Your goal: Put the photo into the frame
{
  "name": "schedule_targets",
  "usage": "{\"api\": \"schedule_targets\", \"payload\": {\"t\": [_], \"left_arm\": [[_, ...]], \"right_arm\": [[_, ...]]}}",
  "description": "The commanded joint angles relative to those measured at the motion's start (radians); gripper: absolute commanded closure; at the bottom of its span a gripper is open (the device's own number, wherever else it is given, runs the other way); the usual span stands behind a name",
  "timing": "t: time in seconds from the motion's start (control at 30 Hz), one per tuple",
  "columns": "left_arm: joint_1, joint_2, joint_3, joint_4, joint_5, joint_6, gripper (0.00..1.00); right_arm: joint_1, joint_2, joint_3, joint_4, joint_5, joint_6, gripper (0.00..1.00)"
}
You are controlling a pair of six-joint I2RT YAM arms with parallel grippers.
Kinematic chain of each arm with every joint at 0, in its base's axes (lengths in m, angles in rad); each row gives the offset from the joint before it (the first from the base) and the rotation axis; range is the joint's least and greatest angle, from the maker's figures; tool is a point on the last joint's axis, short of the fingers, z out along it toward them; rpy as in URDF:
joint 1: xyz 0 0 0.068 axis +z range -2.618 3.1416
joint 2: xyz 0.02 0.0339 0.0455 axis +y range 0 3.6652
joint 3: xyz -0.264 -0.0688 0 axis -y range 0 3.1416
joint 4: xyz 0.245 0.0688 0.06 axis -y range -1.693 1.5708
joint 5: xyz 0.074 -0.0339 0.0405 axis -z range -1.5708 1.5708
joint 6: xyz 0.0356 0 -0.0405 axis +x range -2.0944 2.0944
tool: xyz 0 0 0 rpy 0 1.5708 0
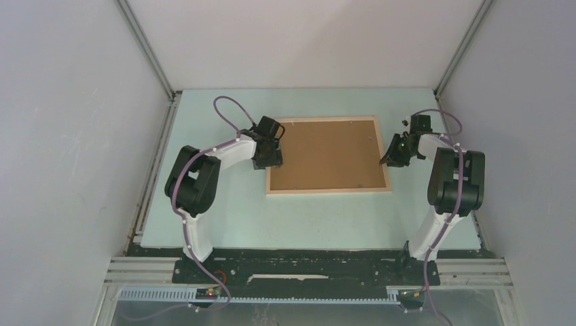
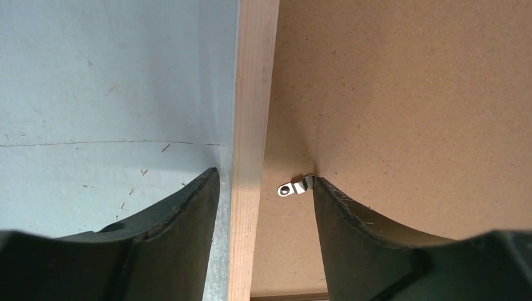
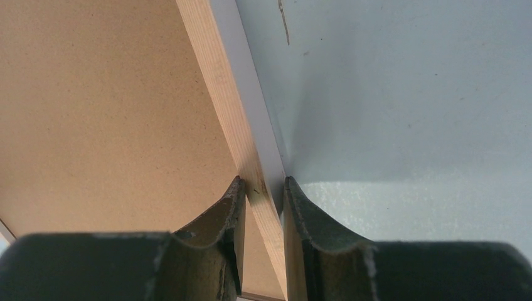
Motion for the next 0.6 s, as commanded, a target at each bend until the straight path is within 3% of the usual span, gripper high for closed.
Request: {"api": "schedule_targets", "payload": {"t": [0.0, 0.23, 0.57], "left_arm": [[-0.005, 0.018, 0.038, -0.021, -0.063, -0.021, 0.38], [-0.001, 0.011, 0.017, -0.012, -0.154, -0.120, 0.44], [0.027, -0.032, -0.080, 0.094, -0.216, -0.274, 0.73]], "right_arm": [[0.007, -0.003, -0.023, -0.068, -0.034, 0.017, 1.00], [0.011, -0.001, -0.023, -0.061, -0.049, 0.016, 1.00], [0.010, 0.004, -0.023, -0.053, -0.069, 0.016, 1.00]]}}
